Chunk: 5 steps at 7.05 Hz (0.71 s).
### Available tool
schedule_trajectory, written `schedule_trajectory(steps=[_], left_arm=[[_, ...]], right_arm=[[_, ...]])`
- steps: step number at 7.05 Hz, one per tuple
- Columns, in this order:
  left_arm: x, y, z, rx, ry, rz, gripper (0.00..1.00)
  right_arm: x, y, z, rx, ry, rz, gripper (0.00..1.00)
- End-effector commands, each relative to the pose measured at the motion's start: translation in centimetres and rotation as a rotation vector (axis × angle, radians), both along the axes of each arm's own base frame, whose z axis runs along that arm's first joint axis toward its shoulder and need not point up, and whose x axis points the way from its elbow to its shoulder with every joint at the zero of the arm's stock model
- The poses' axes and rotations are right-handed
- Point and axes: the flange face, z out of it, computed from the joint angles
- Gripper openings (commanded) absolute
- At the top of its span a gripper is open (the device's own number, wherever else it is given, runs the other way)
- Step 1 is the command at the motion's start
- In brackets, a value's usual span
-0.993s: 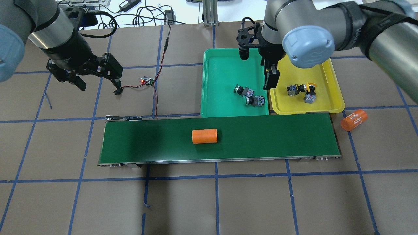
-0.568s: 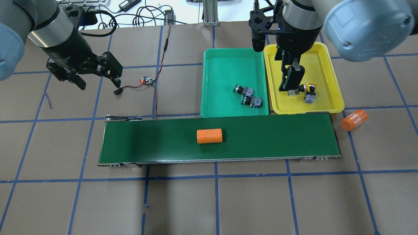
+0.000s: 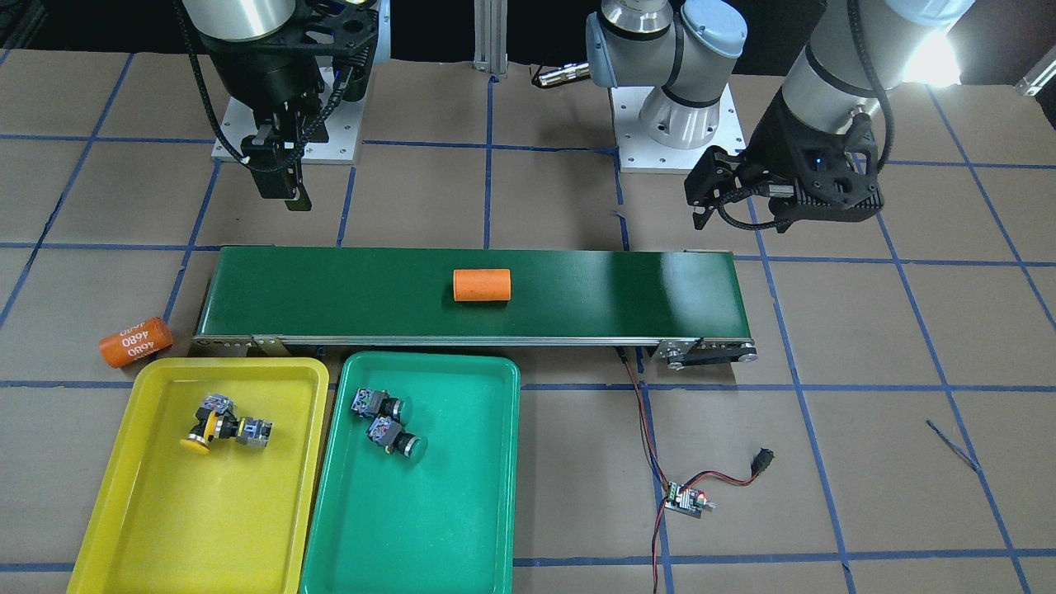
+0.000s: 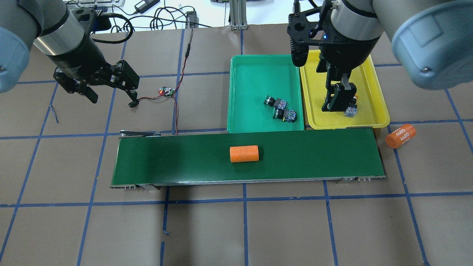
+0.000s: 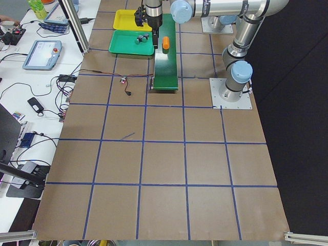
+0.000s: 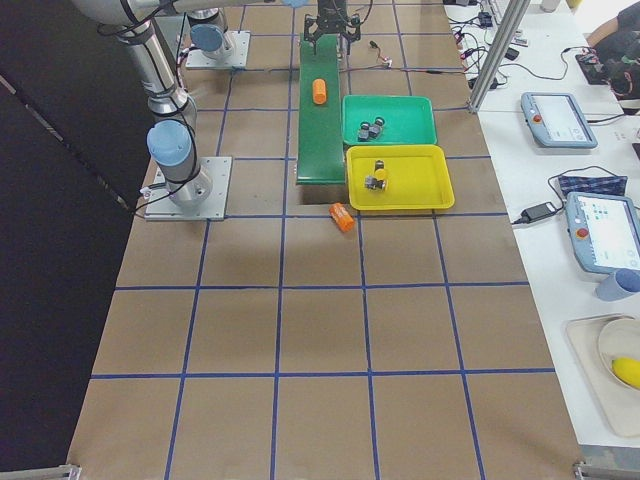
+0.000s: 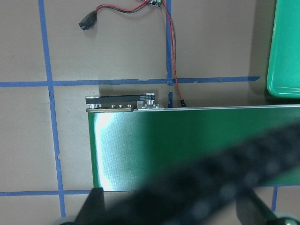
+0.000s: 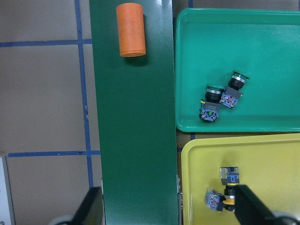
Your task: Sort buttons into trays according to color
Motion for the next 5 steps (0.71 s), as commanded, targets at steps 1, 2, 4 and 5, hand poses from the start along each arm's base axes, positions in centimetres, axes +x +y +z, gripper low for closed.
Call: schedule_trajectory(steps=[1, 2, 4, 5], left_arm=[[0.0, 0.0, -0.1, 0.002, 0.001, 0.001, 1.0], [0.0, 0.0, -0.2, 0.003, 0.0, 0.001, 1.0], [-0.1, 0.1, -0.2, 0.003, 0.001, -0.001, 1.0], [-0.1, 0.1, -0.2, 0.003, 0.001, -0.001, 1.0]], right_arm=[[0.0, 0.3, 0.8, -0.023, -0.007, -0.083, 1.0], [-0.1, 0.7, 1.3, -0.036, -0.018, -0.256, 1.0], [0.0, 0.8, 1.5, -0.036, -0.041, -0.523, 1.0], [0.1, 0.1, 1.9, -0.083, -0.072, -0.632, 1.0]])
